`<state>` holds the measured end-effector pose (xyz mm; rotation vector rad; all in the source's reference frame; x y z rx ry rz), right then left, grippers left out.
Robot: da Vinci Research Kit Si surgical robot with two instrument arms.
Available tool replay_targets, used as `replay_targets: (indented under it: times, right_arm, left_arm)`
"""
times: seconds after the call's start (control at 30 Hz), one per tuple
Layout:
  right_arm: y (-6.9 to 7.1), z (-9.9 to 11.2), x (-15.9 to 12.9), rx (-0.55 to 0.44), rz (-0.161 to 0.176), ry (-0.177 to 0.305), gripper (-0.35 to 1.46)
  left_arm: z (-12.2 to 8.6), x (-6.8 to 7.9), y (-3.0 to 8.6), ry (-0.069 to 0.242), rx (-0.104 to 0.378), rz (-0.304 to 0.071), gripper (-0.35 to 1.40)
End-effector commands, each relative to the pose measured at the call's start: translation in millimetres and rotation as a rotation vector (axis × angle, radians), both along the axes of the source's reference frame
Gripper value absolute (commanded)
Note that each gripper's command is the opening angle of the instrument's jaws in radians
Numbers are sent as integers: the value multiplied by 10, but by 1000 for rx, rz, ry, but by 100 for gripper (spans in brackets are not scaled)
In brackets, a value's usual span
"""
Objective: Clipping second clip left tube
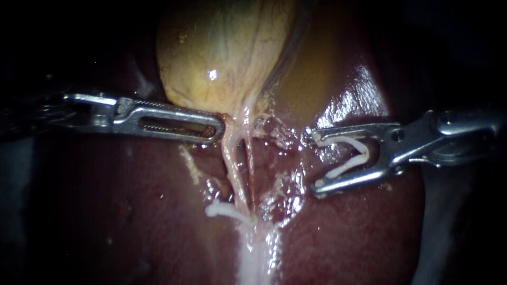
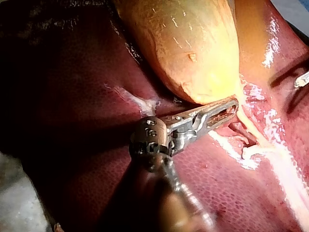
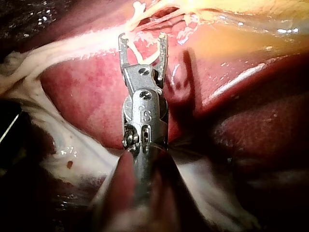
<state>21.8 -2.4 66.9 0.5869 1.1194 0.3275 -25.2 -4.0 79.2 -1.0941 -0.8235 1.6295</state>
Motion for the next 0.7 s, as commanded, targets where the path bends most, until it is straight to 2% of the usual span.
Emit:
replay_targets:
  times: [0.03,0.33,0.47,0.7]
  right_arm:
    - [0,0,0,0,-1,0,49]
    - [-3,3,3,-3,1,-1,50]
    - [-3,3,4,-3,1,-2,50]
    - [-3,3,6,-3,2,-2,50]
  left_arm:
    - [-2,2,1,-1,1,1,-35]
    - [-30,19,5,-6,12,3,-35]
    - [-44,25,4,-3,16,2,-35]
    - [-57,32,3,-3,17,-4,-35]
